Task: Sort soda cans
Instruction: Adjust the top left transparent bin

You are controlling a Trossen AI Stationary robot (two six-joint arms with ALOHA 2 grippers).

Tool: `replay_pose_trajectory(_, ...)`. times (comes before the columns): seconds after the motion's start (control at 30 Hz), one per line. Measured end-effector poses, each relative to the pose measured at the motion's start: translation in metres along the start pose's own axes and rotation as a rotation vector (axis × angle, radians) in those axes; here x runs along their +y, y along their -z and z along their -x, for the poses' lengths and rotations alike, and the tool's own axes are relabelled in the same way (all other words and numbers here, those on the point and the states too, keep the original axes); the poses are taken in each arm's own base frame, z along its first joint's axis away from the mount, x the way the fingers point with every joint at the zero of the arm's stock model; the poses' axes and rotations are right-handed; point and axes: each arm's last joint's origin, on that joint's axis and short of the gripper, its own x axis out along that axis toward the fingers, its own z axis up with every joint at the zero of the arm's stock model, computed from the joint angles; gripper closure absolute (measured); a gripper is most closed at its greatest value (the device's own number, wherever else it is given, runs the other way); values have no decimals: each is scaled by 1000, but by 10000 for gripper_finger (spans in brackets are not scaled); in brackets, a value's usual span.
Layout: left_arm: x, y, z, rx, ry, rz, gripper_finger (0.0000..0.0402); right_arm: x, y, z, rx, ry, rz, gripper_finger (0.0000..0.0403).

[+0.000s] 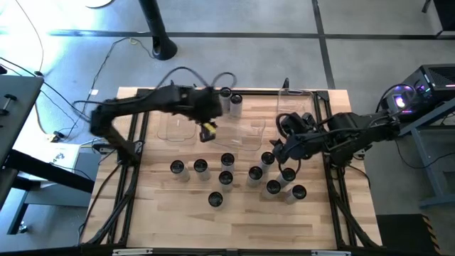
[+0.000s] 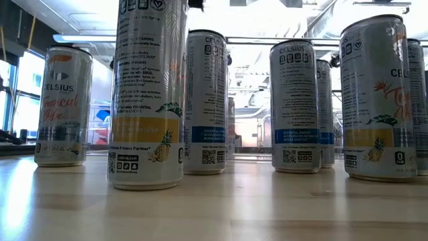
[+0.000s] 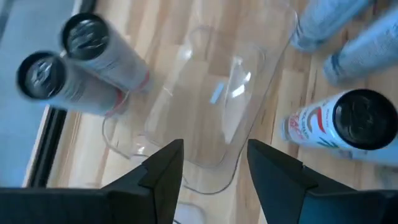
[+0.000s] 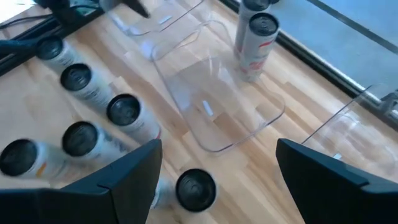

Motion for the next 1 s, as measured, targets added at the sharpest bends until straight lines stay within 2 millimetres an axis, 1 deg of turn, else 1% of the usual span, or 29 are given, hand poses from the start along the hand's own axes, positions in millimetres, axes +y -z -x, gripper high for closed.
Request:
replay_pose_trajectory(0.1,2,25,10,-64,-31,41,229,-7,-8,-6,-4,32,-27,92)
replay_pose_trajectory(0.23,7,51,15,-65,-181,85,229,-17,-22,-17,18,25,-102,92)
replay_pose_trajectory(0.3,13,59,13,-25,-222,104,229,-21,-30,-23,25,3,-133,92)
replay_pose_trajectory(0.4,26,70,2,55,-243,137,229,-29,-46,-36,9,-16,-189,92)
replay_pose_trajectory(0.53,50,81,-11,120,-236,183,229,-38,-67,-62,18,-39,-264,92)
replay_pose_trajectory(0.63,69,85,-13,116,-208,229,229,-45,-78,-83,39,-35,-273,92)
replay_pose_trajectory(0.77,97,86,-12,50,-255,290,229,-58,-89,-107,70,-19,-235,92)
replay_pose_trajectory(0.83,113,86,-14,15,-298,334,229,-68,-96,-116,69,-16,-202,92)
replay_pose_trajectory(0.9,128,88,-21,19,-324,378,229,-78,-103,-125,72,-35,-160,92)
replay_pose_trajectory(1.0,148,96,-36,76,-347,454,229,-94,-112,-136,71,-85,-85,92)
